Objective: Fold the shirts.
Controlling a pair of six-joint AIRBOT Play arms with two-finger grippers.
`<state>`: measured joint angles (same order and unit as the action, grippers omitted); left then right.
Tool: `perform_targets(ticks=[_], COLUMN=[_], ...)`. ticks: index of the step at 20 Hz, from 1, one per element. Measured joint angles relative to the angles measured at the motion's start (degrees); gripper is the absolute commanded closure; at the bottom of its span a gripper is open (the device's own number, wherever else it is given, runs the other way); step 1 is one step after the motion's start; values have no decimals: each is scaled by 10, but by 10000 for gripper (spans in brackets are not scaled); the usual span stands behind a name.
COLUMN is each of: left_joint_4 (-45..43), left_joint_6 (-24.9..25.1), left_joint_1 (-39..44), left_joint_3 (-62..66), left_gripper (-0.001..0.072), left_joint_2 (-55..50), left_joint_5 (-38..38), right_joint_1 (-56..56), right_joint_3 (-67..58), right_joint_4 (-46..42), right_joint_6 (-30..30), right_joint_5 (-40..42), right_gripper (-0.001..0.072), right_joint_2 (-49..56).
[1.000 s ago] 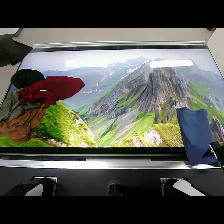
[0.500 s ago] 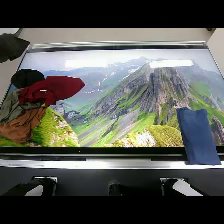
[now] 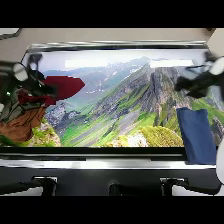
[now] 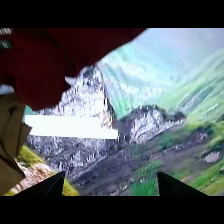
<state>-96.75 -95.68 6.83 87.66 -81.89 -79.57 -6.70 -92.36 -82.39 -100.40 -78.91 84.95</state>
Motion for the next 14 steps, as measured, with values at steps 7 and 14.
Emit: perform_targets(ticks=[7, 14], left_joint_4=[7, 9], left_joint_6=[-54, -63], left_joint_1=[8, 9], left_joint_3=[-122, -138], left_gripper=[42, 42], left_joint_2=[44, 48], left_joint_5=[54, 64], right_joint_1=[47, 52], right_joint_3=[-3, -3], right_joint_4=[22, 22], right_joint_6=[17, 21], right_joint_5=[-86, -103], right_gripper=[67, 67], right_joint_2=[41, 45])
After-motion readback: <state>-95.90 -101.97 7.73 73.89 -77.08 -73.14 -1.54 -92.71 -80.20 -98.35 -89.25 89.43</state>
